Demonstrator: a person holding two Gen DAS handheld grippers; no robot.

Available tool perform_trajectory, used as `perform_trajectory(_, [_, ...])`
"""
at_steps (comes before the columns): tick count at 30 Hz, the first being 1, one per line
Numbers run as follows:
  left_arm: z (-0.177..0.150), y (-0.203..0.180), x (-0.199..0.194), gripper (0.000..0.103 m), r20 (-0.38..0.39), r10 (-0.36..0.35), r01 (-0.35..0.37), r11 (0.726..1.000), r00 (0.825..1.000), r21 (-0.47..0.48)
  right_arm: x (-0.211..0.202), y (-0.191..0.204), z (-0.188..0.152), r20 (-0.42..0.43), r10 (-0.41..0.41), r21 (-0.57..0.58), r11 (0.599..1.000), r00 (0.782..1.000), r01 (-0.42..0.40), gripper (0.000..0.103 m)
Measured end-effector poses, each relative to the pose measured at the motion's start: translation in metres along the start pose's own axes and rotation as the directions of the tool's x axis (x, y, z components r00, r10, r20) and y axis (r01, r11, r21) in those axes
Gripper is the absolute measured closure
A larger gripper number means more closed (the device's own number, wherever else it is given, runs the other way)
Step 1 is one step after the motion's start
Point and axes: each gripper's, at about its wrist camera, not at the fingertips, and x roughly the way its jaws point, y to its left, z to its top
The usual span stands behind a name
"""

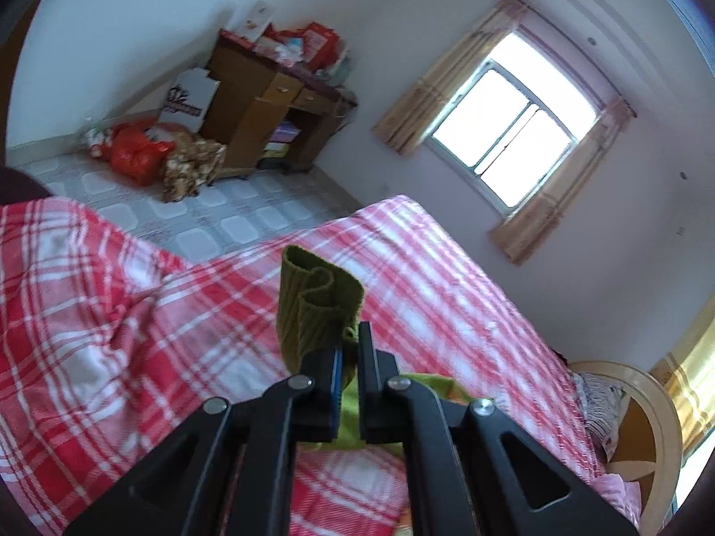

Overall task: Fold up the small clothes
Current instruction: 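Lift the sleeve with the left gripper and lay it across the sweater body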

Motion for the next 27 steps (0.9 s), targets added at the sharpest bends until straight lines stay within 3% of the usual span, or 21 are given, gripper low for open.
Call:
perform_trajectory(15, [0.020,-0.129,-0.012,0.098,0.041,-0.166,0.159,0.978,0.985,0.135,0.000,-0.004,-0.001,0.008,0.023,0.022,0.999,1.000,-0.023,0.026])
perform_trajectory(20, [0.003,-0.185,0.000,0.098,-0.012,-0.221,0.219,0.952,0.975,0.212,-0.007,-0.020,0.000,0.023,0.120,0.093,0.988,0.993,-0.122,0.026])
perform_trajectory(27, [-0.043,-0.260,0.018,0.098,-0.091,-0.297,0.311,0.892,0.950,0.330,-0.055,-0.051,-0.013,0.096,0.097,0.136,0.985,0.991,-0.110,0.026])
